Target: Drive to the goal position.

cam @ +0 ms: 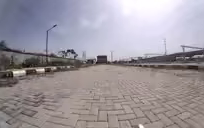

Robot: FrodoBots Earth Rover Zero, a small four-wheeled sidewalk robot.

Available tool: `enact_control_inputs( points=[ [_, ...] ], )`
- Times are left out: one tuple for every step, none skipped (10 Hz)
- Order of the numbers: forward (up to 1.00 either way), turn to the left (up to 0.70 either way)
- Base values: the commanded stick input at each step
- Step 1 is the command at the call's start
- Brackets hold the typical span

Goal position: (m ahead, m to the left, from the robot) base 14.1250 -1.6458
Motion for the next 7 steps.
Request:
enact_control_inputs(
  points=[
    [1.0, 0.0],
    [1.0, 0.0],
    [1.0, 0.0],
    [1.0, 0.0],
    [1.0, 0.0],
    [1.0, 0.0],
    [1.0, 0.0]
  ],
)
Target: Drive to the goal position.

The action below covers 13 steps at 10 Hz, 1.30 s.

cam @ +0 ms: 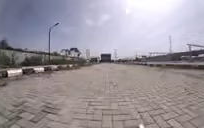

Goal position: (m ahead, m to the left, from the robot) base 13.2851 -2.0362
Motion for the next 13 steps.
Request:
enact_control_inputs(
  points=[
    [1.0, 0.0],
    [1.0, 0.0],
    [1.0, 0.0],
    [1.0, 0.0],
    [1.0, 0.0],
    [1.0, 0.0],
    [1.0, 0.0],
    [1.0, 0.0],
    [1.0, 0.0],
    [1.0, 0.0],
    [1.0, 0.0],
    [1.0, 0.0],
    [1.0, 0.0]
  ],
)
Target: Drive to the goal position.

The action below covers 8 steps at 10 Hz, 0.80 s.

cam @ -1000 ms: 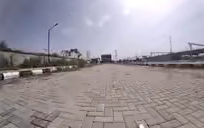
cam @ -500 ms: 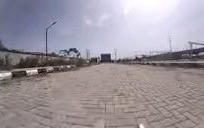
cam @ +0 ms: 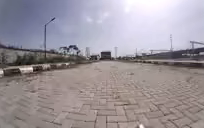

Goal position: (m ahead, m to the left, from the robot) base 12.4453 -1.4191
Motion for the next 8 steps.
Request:
enact_control_inputs(
  points=[
    [1.0, 0.0],
    [1.0, 0.0],
    [1.0, 0.0],
    [1.0, 0.0],
    [1.0, 0.0],
    [1.0, 0.0],
    [1.0, 0.0],
    [1.0, 0.0]
  ],
)
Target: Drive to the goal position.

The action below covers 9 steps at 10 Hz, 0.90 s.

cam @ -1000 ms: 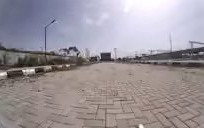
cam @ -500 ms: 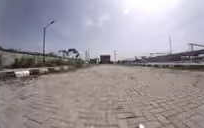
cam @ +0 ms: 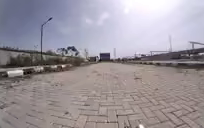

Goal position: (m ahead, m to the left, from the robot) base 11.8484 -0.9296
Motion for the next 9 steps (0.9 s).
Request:
enact_control_inputs(
  points=[
    [1.0, 0.0],
    [1.0, 0.0],
    [1.0, 0.0],
    [1.0, 0.0],
    [1.0, 0.0],
    [1.0, 0.0],
    [1.0, 0.0],
    [1.0, 0.0],
    [1.0, 0.0]
  ],
)
